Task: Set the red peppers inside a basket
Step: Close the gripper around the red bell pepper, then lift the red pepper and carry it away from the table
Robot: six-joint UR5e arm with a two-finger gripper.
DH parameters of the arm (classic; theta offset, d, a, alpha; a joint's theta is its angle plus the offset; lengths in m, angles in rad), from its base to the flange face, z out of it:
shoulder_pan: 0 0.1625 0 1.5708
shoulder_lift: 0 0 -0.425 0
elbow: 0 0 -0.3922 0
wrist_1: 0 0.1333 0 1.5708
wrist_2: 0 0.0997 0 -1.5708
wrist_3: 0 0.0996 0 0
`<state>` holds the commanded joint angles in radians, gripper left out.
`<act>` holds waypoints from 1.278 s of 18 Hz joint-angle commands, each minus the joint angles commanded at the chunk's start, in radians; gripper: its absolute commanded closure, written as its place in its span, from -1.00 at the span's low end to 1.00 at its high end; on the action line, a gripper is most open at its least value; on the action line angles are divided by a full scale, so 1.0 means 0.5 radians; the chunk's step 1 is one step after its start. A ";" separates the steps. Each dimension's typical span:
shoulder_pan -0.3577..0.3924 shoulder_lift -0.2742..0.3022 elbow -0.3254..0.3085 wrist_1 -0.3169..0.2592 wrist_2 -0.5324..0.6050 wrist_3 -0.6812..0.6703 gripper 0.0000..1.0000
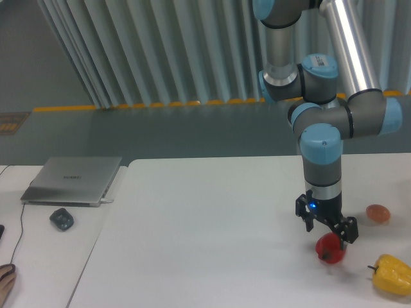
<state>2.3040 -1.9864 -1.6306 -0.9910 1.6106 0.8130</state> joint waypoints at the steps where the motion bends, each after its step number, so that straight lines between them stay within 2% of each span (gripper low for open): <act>1: 0.000 -0.006 0.000 0.009 0.000 0.000 -1.00; 8: -0.003 -0.055 0.000 0.046 0.003 0.003 -1.00; 12: -0.034 -0.098 0.003 0.083 0.144 0.003 -0.99; 14: -0.052 -0.104 0.006 0.098 0.166 0.006 -0.51; 16: -0.052 -0.098 0.006 0.098 0.166 0.018 0.13; 19: -0.049 -0.077 0.006 0.098 0.163 0.012 0.42; 21: -0.049 -0.062 0.012 0.098 0.157 0.021 0.44; 23: -0.049 0.006 0.009 0.080 0.144 0.025 0.44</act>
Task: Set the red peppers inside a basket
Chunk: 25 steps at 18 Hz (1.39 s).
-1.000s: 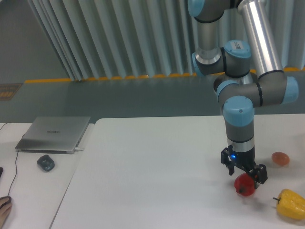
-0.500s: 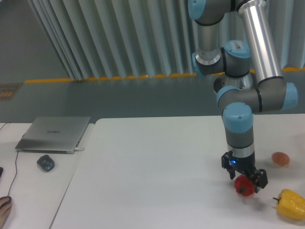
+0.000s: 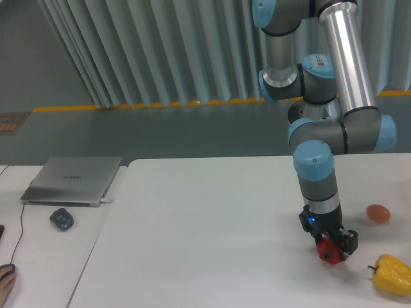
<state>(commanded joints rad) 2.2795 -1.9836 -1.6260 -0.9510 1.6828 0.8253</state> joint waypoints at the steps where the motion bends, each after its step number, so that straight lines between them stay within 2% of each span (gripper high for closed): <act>1: 0.003 0.046 -0.006 -0.003 -0.021 0.000 0.44; 2: 0.000 0.092 -0.012 -0.018 -0.052 0.000 0.44; 5: 0.024 0.227 -0.006 -0.196 -0.110 0.030 0.44; 7: 0.137 0.322 0.003 -0.334 -0.184 0.208 0.43; 10: 0.368 0.411 0.012 -0.454 -0.304 0.533 0.43; 14: 0.653 0.430 0.067 -0.604 -0.334 0.959 0.43; 18: 0.923 0.424 0.071 -0.608 -0.365 1.389 0.42; 20: 1.082 0.369 0.077 -0.583 -0.365 1.689 0.42; 25: 1.239 0.249 0.104 -0.476 -0.365 2.006 0.42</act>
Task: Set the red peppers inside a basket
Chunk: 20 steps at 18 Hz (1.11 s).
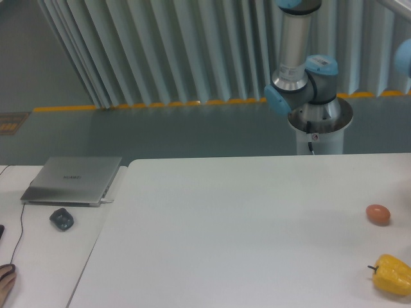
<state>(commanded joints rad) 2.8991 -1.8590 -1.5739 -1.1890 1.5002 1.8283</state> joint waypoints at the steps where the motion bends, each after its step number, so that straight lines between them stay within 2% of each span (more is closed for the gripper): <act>1: 0.024 -0.022 0.000 0.034 0.000 0.034 0.42; 8: 0.150 -0.147 -0.006 0.169 0.000 0.350 0.37; 11: 0.150 -0.178 -0.021 0.233 0.000 0.356 0.02; 12: 0.147 -0.181 -0.021 0.236 0.000 0.362 -0.20; 13: 0.147 -0.181 -0.024 0.240 0.000 0.378 -0.62; 14: 0.144 -0.181 -0.028 0.240 0.000 0.384 -0.88; 15: 0.138 -0.178 -0.031 0.240 0.000 0.384 -1.00; 20: 0.111 -0.154 -0.031 0.237 0.006 0.387 -1.00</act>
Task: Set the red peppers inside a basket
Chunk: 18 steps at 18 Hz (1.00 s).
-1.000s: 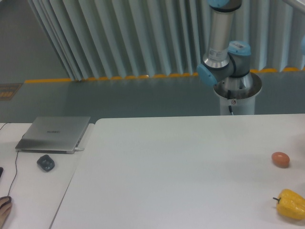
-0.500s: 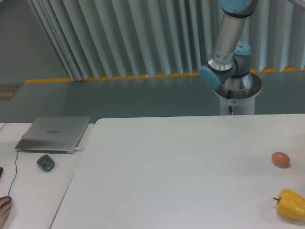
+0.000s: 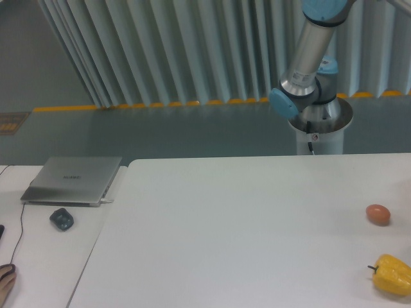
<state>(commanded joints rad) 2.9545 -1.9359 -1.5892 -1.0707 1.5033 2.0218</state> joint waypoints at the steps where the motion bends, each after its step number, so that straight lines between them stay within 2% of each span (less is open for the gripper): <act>1: -0.018 0.009 0.000 -0.003 0.003 0.000 -1.00; 6: -0.113 0.092 -0.040 -0.028 0.012 -0.028 -1.00; 8: -0.172 0.144 -0.040 -0.131 0.018 -0.043 -1.00; 12: -0.297 0.260 -0.040 -0.230 0.015 -0.046 -1.00; 18: -0.472 0.334 -0.037 -0.252 -0.003 -0.025 -1.00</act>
<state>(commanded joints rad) 2.7184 -1.7687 -1.6076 -1.1965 1.5018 2.0095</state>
